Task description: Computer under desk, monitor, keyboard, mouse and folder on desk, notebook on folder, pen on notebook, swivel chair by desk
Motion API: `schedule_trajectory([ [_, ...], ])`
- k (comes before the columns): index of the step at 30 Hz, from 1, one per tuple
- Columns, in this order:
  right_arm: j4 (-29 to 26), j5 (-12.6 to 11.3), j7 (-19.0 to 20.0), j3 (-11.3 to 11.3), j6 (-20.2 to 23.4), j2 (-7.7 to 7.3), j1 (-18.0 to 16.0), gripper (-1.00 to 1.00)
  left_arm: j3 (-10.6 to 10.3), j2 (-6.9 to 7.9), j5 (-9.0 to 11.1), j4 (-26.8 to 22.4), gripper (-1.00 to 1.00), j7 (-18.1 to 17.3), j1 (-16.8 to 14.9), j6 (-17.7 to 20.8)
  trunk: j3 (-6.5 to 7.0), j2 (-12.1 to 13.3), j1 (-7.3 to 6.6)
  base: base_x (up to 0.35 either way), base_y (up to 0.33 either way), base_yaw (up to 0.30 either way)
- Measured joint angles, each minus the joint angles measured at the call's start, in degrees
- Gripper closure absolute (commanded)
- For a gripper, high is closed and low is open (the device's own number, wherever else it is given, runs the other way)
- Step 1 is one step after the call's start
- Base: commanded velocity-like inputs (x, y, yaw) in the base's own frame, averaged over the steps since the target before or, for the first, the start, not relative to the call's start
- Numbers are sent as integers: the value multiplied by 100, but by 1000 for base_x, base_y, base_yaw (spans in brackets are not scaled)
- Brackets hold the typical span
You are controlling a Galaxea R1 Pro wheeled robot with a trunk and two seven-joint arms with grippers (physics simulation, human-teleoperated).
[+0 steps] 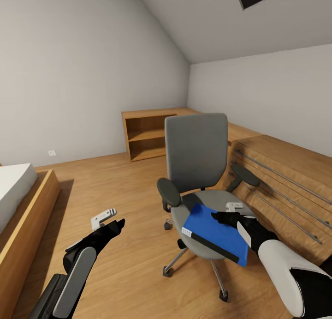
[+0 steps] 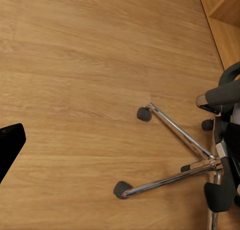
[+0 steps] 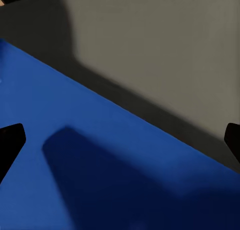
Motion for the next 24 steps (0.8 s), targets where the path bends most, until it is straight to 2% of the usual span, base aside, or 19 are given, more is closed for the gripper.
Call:
schedule_trajectory([
  [24, -8, -8, -6, -9, -1, 16, 0, -100, -26, 0, -4, 0, -100, 12, 0, 0, 430, 961, -527, 0, 0, 5],
])
